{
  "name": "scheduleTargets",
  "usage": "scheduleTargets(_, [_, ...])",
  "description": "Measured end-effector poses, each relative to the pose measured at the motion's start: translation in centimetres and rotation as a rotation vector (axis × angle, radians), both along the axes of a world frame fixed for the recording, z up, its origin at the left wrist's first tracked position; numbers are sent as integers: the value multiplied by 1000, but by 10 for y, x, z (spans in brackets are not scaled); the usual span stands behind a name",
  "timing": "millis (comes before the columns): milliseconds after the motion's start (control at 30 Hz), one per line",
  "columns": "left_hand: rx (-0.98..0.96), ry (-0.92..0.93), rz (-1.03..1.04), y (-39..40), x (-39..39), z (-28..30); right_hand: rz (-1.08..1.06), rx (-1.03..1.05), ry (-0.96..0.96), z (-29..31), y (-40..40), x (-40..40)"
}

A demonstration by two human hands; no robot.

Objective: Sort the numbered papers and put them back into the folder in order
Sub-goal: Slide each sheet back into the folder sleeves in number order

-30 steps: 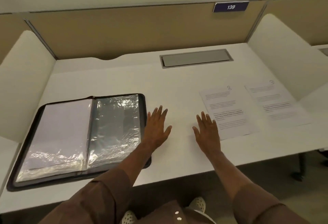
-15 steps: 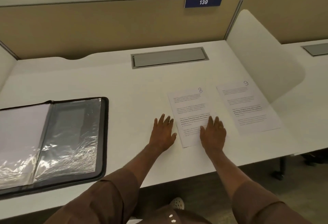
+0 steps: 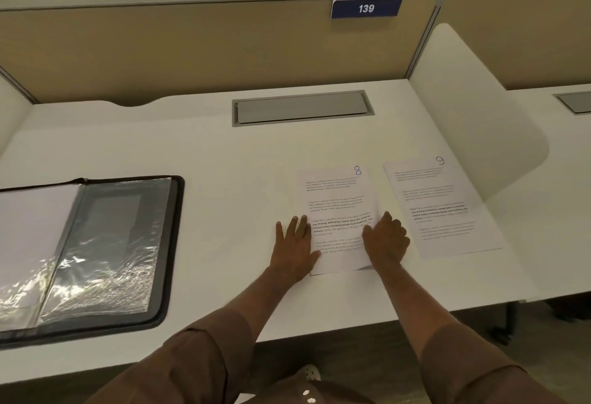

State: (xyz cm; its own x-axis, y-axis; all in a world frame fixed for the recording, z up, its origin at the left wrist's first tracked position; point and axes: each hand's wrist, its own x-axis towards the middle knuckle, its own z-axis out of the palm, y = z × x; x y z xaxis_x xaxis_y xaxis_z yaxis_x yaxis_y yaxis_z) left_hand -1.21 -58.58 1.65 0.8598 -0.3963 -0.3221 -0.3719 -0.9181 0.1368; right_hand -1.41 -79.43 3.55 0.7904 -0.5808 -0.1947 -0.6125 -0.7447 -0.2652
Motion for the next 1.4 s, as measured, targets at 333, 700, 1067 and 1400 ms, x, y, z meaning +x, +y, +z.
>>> scheduleTargets(333, [-31, 22, -14, 13, 7, 8, -281, 748, -48, 6, -39, 23])
scheduleTargets(700, [-730, -32, 347, 68, 8, 3, -167, 855, -258, 11, -7, -2])
scheduleTargets(1067, [-1497, 269, 1103, 175, -28, 49, -192, 1165, -367, 15, 123, -18])
scheduleTargets(1400, [-1876, 368, 1246, 275, -66, 80, -138, 1237, -386, 38, 279, -16])
